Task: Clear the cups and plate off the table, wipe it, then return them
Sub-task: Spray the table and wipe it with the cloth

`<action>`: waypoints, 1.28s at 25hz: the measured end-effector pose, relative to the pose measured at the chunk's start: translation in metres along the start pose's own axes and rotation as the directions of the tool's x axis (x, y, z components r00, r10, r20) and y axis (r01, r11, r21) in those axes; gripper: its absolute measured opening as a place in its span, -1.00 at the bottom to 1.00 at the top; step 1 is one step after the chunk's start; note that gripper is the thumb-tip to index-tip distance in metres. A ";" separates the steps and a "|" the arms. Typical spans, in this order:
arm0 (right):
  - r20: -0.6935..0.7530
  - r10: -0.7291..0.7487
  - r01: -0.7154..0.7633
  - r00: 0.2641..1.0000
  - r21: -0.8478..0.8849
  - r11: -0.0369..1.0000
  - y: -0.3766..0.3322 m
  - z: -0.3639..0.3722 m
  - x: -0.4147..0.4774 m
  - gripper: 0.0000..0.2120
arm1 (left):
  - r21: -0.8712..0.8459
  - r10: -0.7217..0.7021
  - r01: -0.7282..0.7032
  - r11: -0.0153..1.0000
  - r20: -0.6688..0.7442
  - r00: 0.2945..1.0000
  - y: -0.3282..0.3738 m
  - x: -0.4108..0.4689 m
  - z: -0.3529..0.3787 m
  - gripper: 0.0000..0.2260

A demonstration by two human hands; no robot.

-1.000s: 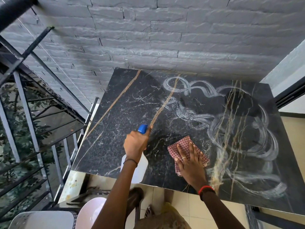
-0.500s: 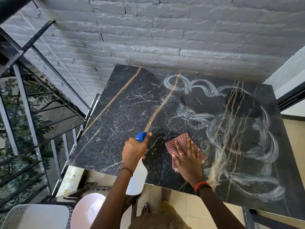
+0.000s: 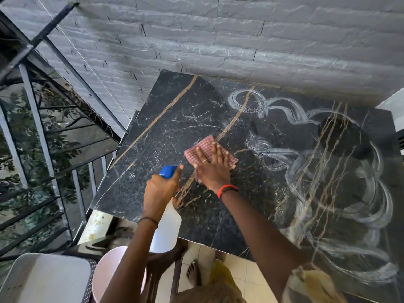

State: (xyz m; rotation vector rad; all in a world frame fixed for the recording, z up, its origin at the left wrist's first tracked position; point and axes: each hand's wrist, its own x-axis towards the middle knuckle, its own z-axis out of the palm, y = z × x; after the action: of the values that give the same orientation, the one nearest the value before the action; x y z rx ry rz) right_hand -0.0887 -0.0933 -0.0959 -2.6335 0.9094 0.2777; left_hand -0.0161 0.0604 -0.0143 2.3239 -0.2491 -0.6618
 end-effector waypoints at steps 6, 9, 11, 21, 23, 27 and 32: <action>-0.024 -0.159 0.157 0.987 -0.061 0.986 0.007 0.033 -0.077 -0.48 | -0.012 0.009 -0.010 1.000 -0.033 0.999 0.014 0.017 -0.012 -0.45; -0.047 -0.103 0.098 0.994 -0.105 0.990 0.054 0.028 -0.091 -0.46 | -0.045 0.011 -0.012 0.999 -0.023 1.000 0.022 0.024 -0.012 -0.45; -0.018 -0.042 0.040 0.999 -0.102 0.994 0.084 0.016 -0.076 -0.45 | -0.057 -0.006 0.005 0.998 -0.014 1.000 0.027 0.029 -0.011 -0.45; 0.019 0.079 -0.078 0.997 -0.046 0.996 0.072 -0.045 0.101 -0.46 | -0.095 -0.025 0.024 0.995 -0.014 1.000 0.035 0.054 -0.008 -0.48; 0.034 -0.018 0.021 0.999 -0.079 0.997 0.037 -0.039 0.110 -0.47 | -0.083 -0.026 0.023 0.996 -0.037 0.999 0.036 0.060 -0.009 -0.48; 0.072 -0.236 0.243 0.969 -0.100 0.965 -0.012 -0.010 0.075 -0.48 | -0.058 -0.056 0.053 0.997 -0.065 0.996 0.042 0.071 -0.011 -0.44; 0.038 -0.287 0.290 0.957 -0.111 0.951 0.032 0.006 -0.002 -0.46 | -0.069 -0.059 0.055 0.996 -0.073 0.996 0.058 0.078 -0.009 -0.43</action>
State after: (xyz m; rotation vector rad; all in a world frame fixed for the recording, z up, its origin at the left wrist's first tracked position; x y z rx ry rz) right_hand -0.1106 -0.1140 -0.1091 -2.8176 0.5027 0.2910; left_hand 0.0552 -0.0049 -0.0004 2.2937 -0.1250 -0.6006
